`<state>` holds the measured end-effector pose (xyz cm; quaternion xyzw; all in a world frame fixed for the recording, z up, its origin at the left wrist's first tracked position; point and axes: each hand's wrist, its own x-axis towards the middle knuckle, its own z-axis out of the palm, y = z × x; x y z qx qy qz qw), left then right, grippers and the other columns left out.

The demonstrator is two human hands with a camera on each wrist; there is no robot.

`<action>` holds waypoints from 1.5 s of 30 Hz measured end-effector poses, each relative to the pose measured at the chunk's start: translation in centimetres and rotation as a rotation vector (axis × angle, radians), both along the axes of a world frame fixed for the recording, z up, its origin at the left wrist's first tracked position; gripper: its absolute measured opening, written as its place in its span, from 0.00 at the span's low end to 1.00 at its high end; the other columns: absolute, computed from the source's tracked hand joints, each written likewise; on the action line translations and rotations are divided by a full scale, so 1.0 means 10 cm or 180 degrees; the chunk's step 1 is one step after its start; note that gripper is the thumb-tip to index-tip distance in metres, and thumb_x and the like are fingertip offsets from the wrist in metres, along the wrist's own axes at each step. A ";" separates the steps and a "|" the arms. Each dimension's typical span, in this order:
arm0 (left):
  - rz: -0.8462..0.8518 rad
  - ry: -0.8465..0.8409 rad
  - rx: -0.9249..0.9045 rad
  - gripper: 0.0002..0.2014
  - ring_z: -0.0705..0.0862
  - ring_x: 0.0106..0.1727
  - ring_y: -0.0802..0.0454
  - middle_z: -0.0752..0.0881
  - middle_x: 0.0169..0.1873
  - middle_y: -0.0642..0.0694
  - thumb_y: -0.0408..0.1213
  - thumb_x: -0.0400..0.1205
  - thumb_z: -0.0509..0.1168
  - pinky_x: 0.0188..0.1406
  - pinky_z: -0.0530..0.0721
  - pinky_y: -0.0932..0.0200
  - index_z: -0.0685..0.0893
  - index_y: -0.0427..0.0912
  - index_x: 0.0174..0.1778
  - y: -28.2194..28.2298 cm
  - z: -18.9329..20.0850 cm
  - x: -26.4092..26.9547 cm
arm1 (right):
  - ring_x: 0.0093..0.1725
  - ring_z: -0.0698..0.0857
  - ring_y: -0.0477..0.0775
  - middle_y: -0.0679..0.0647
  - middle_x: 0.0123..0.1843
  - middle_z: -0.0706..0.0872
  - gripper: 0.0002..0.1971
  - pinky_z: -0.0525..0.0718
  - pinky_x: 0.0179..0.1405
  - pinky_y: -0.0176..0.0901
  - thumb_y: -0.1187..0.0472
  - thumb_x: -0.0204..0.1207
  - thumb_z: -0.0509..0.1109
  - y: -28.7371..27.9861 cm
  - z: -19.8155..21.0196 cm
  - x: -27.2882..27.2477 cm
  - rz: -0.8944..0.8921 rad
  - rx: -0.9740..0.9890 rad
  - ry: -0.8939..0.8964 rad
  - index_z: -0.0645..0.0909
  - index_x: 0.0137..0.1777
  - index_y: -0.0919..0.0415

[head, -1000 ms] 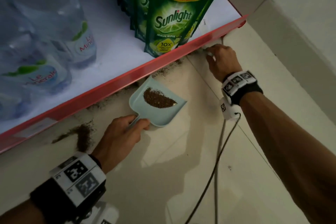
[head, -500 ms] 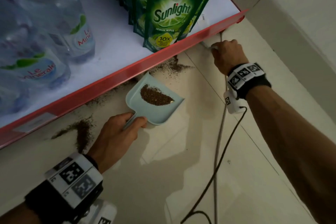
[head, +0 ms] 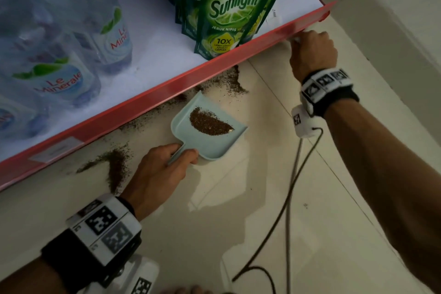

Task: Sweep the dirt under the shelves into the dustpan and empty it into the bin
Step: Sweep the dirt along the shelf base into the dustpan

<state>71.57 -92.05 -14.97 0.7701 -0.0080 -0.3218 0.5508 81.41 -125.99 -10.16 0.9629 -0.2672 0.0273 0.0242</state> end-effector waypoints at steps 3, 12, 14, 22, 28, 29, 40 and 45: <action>0.0002 0.0010 -0.0009 0.29 0.68 0.22 0.55 0.72 0.18 0.55 0.65 0.64 0.62 0.28 0.66 0.58 0.86 0.39 0.38 0.02 0.00 -0.01 | 0.58 0.81 0.74 0.70 0.62 0.83 0.16 0.79 0.54 0.58 0.63 0.84 0.57 -0.04 -0.13 0.11 0.0328 0.0339 0.0217 0.82 0.65 0.62; 0.0034 -0.0151 0.0132 0.34 0.67 0.21 0.56 0.71 0.17 0.55 0.64 0.64 0.61 0.27 0.67 0.58 0.84 0.31 0.40 0.15 0.00 -0.06 | 0.53 0.89 0.62 0.54 0.66 0.88 0.16 0.87 0.50 0.49 0.62 0.84 0.62 0.74 -0.09 -0.62 0.2122 0.0952 0.0043 0.84 0.68 0.56; -0.0005 -0.0203 0.0164 0.35 0.68 0.22 0.55 0.71 0.18 0.55 0.65 0.65 0.61 0.27 0.67 0.57 0.84 0.30 0.40 0.18 0.01 -0.09 | 0.49 0.89 0.63 0.53 0.62 0.90 0.16 0.84 0.43 0.47 0.59 0.85 0.60 0.72 -0.02 -0.74 0.1994 0.0684 -0.0152 0.84 0.67 0.52; -0.0037 -0.0180 0.0238 0.32 0.67 0.23 0.53 0.71 0.16 0.56 0.61 0.68 0.63 0.28 0.66 0.56 0.84 0.29 0.41 0.24 0.03 -0.21 | 0.50 0.86 0.72 0.67 0.53 0.88 0.15 0.84 0.48 0.57 0.60 0.85 0.58 0.33 0.05 -0.55 0.0443 0.0218 0.0313 0.84 0.63 0.58; 0.0033 -0.0165 0.0172 0.31 0.66 0.21 0.56 0.70 0.16 0.57 0.60 0.69 0.62 0.27 0.65 0.58 0.83 0.29 0.41 0.36 0.04 -0.23 | 0.41 0.86 0.63 0.58 0.50 0.89 0.16 0.75 0.31 0.44 0.57 0.87 0.55 1.11 -0.08 -1.03 0.1442 0.0677 0.0265 0.83 0.62 0.57; 0.0040 -0.0156 0.0153 0.31 0.66 0.21 0.56 0.69 0.16 0.57 0.60 0.69 0.62 0.27 0.65 0.59 0.83 0.28 0.41 0.37 0.05 -0.23 | 0.40 0.86 0.63 0.56 0.50 0.89 0.15 0.73 0.32 0.44 0.57 0.86 0.56 1.21 -0.06 -1.11 0.1533 0.0627 0.0178 0.83 0.61 0.56; 0.0070 -0.0149 0.0143 0.30 0.68 0.23 0.54 0.70 0.18 0.55 0.58 0.70 0.64 0.27 0.67 0.58 0.82 0.27 0.41 0.45 0.11 -0.31 | 0.49 0.84 0.74 0.69 0.52 0.85 0.15 0.74 0.42 0.53 0.59 0.86 0.57 0.64 -0.05 -0.54 0.0103 0.0028 0.0215 0.83 0.56 0.64; 0.0151 -0.0187 0.0192 0.27 0.68 0.22 0.58 0.71 0.18 0.57 0.56 0.71 0.64 0.26 0.67 0.58 0.83 0.30 0.40 0.49 0.13 -0.27 | 0.36 0.81 0.66 0.64 0.42 0.85 0.16 0.72 0.34 0.46 0.56 0.86 0.56 1.17 -0.09 -0.87 0.1052 0.0361 0.0519 0.84 0.55 0.63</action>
